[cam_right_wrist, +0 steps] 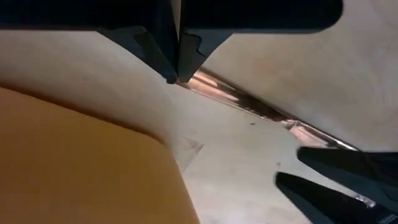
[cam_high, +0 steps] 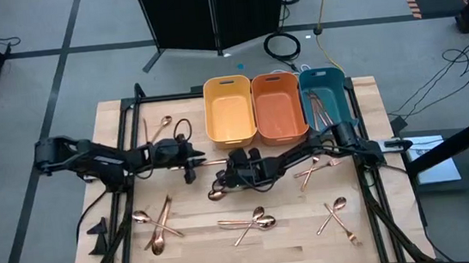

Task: Sort silverware
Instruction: Put the copper knife into the blue bin

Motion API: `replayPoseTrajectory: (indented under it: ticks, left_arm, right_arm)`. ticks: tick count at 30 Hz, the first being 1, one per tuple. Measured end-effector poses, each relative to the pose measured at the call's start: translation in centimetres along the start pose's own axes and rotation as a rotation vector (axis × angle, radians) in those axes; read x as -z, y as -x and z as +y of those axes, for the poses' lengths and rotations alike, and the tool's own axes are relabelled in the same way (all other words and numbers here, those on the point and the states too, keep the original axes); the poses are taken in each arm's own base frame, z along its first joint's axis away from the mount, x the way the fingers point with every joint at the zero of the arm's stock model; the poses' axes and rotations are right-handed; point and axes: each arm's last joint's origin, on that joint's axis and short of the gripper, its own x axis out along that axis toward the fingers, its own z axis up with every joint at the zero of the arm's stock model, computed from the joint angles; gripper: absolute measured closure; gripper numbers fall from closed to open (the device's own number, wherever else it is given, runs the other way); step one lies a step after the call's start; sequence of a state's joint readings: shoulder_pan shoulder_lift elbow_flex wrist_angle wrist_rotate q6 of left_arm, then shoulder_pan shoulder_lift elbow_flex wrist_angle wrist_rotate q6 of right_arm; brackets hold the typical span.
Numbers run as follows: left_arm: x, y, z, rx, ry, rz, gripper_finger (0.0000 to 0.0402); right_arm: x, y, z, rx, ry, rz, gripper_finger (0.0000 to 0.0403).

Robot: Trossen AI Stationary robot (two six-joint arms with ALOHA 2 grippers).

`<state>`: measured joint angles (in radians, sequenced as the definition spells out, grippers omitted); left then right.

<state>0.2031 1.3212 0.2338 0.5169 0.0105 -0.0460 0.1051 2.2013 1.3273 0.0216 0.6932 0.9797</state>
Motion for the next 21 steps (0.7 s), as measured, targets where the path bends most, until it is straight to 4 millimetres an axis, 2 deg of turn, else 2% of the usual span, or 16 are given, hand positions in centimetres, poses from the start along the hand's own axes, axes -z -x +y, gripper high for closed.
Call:
replayPoseTrajectory:
  ticks: [5, 21]
  left_arm:
    - [0.4, -0.3, 0.0, -0.002, -0.007, 0.030, 0.0269]
    - [1.5, -1.5, 0.0, 0.010, -0.007, 0.067, 0.0267]
  right_arm:
    - [0.0, -0.1, -0.1, -0.001, 0.001, 0.010, 0.0403]
    - [-0.1, -0.3, -0.5, 0.024, 0.015, 0.022, 0.0403]
